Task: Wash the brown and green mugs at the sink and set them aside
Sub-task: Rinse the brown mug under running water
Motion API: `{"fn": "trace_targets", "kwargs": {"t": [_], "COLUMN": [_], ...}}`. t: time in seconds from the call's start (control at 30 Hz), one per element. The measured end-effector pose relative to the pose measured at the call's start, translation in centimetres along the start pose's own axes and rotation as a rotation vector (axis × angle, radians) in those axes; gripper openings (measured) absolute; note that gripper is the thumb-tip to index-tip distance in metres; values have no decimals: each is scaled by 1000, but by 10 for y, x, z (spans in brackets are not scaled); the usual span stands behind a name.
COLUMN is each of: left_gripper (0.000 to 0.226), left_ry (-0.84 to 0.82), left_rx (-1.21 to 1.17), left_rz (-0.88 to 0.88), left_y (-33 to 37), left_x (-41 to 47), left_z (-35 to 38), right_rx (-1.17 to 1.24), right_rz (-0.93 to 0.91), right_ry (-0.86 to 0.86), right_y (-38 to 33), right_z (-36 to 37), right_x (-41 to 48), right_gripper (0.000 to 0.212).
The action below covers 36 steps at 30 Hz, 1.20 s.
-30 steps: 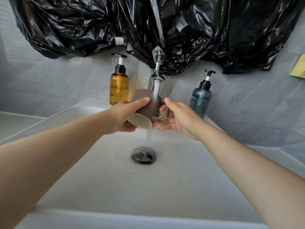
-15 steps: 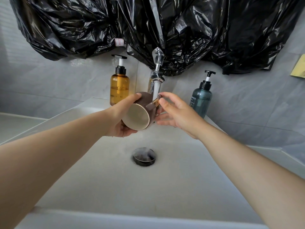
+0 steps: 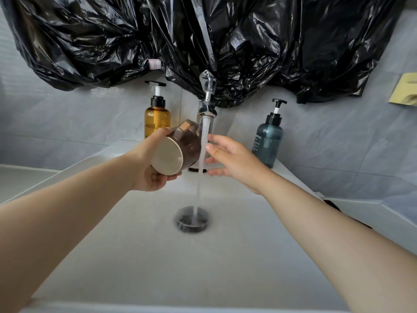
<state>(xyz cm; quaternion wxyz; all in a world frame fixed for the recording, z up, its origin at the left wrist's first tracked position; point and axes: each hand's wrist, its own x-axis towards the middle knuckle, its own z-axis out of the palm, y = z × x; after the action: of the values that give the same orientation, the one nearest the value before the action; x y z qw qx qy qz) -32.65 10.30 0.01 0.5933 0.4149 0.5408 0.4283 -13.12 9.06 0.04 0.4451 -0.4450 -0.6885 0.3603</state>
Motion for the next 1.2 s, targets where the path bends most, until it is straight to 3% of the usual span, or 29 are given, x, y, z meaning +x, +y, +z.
{"fn": "trace_targets", "kwargs": {"t": [0.43, 0.63, 0.77, 0.9, 1.03, 1.2], "left_gripper": [63, 58, 74, 91, 85, 84], "left_ry": [9, 132, 172, 160, 193, 214], "left_rx": [-58, -160, -193, -284, -334, -321], "left_rz": [81, 103, 119, 121, 145, 166], "left_y": [-8, -1, 1, 5, 4, 3], "left_x": [1, 6, 14, 19, 23, 22], "left_z": [15, 6, -1, -6, -8, -7], "right_rx": [-214, -363, -460, -550, -574, -612], "right_rz": [-45, -268, -360, -379, -426, -454], "right_ry": [270, 454, 382, 278, 323, 225], "right_y": [-2, -28, -64, -78, -69, -50], "right_z": [-18, -23, -22, -19, -11, -7], "right_x": [3, 16, 36, 57, 58, 38], "right_gripper": [14, 30, 47, 50, 45, 47]}}
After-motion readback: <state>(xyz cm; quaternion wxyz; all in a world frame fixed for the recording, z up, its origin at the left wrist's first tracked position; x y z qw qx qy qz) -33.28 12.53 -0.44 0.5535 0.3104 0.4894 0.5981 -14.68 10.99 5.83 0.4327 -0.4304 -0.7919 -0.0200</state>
